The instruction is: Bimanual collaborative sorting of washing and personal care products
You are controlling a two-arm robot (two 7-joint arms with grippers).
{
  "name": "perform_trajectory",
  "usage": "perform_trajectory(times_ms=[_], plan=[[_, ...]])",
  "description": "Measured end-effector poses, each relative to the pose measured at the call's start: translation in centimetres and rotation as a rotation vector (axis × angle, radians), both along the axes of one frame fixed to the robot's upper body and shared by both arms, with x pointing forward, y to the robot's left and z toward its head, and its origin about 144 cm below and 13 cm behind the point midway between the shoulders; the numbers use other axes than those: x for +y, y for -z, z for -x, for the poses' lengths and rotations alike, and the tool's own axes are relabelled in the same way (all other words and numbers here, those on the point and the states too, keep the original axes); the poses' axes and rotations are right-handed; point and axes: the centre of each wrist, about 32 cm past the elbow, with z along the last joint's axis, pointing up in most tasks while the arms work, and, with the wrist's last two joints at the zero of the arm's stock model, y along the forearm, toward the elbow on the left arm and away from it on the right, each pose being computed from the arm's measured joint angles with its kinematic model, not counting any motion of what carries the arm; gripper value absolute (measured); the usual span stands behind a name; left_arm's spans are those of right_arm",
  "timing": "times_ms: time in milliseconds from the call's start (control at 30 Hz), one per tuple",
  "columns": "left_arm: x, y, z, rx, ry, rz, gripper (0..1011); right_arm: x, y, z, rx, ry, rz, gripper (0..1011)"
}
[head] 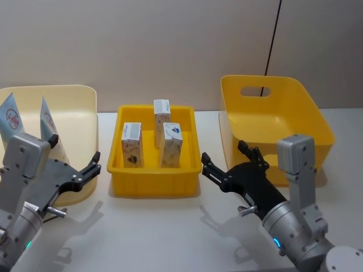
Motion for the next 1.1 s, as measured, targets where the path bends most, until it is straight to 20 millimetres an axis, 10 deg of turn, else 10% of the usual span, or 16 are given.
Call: perform_trajectory(times_ms=[1100], plan=[[1.8, -1.2, -0.1, 0.077, -0.048, 0.065, 1002, 0.0, 0.0, 0.0, 0.0, 0.0, 0.0, 1002]])
